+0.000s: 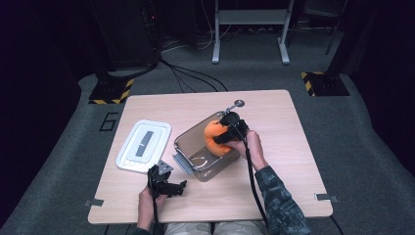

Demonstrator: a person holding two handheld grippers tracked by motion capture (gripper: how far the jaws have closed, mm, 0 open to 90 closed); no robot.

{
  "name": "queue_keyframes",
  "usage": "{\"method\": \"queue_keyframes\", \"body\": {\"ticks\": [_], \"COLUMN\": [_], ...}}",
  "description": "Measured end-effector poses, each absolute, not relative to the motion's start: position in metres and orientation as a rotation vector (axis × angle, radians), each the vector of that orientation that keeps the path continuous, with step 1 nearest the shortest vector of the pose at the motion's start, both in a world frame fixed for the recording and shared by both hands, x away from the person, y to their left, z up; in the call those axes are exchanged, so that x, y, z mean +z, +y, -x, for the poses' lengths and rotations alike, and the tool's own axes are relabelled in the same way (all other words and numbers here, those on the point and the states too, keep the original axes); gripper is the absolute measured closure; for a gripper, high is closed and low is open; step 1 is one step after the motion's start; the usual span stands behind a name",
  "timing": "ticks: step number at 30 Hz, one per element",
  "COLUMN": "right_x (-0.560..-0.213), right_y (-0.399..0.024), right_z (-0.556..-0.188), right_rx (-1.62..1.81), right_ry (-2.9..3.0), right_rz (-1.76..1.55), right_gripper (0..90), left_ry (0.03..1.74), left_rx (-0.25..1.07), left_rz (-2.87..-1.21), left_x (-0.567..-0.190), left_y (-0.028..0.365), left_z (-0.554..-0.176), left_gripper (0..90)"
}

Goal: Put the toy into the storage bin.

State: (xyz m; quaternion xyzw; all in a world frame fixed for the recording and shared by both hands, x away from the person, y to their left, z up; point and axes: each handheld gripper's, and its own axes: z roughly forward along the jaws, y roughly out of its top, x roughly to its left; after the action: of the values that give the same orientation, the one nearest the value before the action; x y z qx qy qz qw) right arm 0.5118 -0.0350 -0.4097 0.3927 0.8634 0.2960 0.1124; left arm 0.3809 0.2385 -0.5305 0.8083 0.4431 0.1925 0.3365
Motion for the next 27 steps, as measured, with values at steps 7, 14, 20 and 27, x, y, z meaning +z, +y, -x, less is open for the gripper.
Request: {"method": "queue_keyframes", "body": {"ticks": [7, 14, 20, 27], "right_x": [-0.4090, -0.4096, -0.4168, -0.4183], "right_y": [-0.0318, -0.0295, -0.0264, -0.0253], "right_z": [-0.5107, -0.5103, -0.5154, -0.5186], "right_rx": [0.827, 0.798, 0.744, 0.720], "right_ry": [2.540, 2.554, 2.597, 2.618], "right_rz": [-1.126, -1.105, -1.119, -1.138], "right_gripper": [22.2, 27.3, 30.2, 32.1], "left_ry": [1.154, 1.156, 1.156, 1.155], "left_rx": [0.501, 0.501, 0.501, 0.501], "left_rz": [-2.108, -2.107, -2.106, -2.108], "left_x": [-0.5306, -0.5306, -0.5306, -0.5306], "left_y": [0.2385, 0.2384, 0.2384, 0.2385], "left_z": [-0.3809, -0.3808, -0.3808, -0.3808], "left_gripper": [0.2, 0.2, 0.3, 0.2]}}
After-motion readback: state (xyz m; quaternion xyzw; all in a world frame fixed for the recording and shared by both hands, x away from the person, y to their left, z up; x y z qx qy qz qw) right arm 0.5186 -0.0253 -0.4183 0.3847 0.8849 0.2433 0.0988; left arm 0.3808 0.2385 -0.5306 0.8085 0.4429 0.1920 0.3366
